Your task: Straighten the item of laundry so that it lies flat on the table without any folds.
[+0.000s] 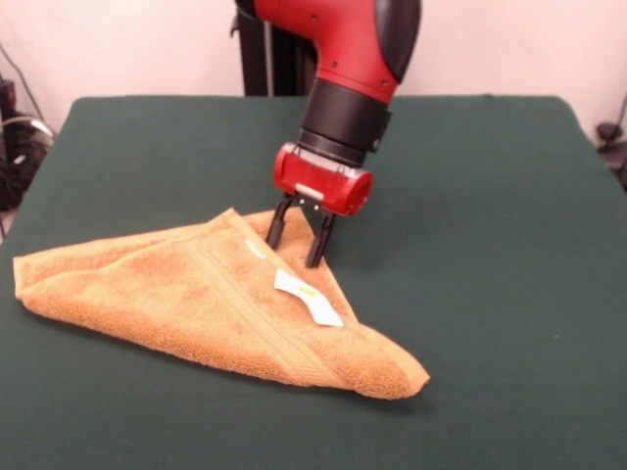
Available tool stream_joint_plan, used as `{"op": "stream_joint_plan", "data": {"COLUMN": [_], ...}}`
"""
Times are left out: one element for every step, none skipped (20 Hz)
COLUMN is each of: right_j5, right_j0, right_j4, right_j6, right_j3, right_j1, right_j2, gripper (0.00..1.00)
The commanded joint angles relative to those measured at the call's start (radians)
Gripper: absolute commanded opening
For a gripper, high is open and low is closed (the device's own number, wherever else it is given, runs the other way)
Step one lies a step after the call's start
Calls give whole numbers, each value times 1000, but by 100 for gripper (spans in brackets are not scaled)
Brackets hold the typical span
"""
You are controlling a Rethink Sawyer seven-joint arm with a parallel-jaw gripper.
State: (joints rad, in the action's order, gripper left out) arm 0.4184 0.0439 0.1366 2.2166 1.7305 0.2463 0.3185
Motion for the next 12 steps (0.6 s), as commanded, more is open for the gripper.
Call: {"op": "stream_joint_plan", "data": {"right_j5": [62,66,70,73,81,78,87,96,125,129,145,162], "right_j0": [-26,-25,-23,-21,-18,-16,-10,-3,17,15,14,19], "right_j4": [-15,-13,-9,-4,0,1,7,13,30,26,20,21], "right_j6": [109,109,107,105,103,99,93,88,74,72,70,67], "right_j3": [-70,-70,-72,-71,-71,-68,-67,-67,-68,-69,-69,-71], "right_j1": [-108,-110,-114,-115,-117,-107,-107,-107,-109,-107,-110,-112], "right_j2": [-66,-65,-63,-60,-55,-49,-38,-26,6,7,13,22], "gripper": [100,100,100,100,100,100,100,100,100,100,100,100]}}
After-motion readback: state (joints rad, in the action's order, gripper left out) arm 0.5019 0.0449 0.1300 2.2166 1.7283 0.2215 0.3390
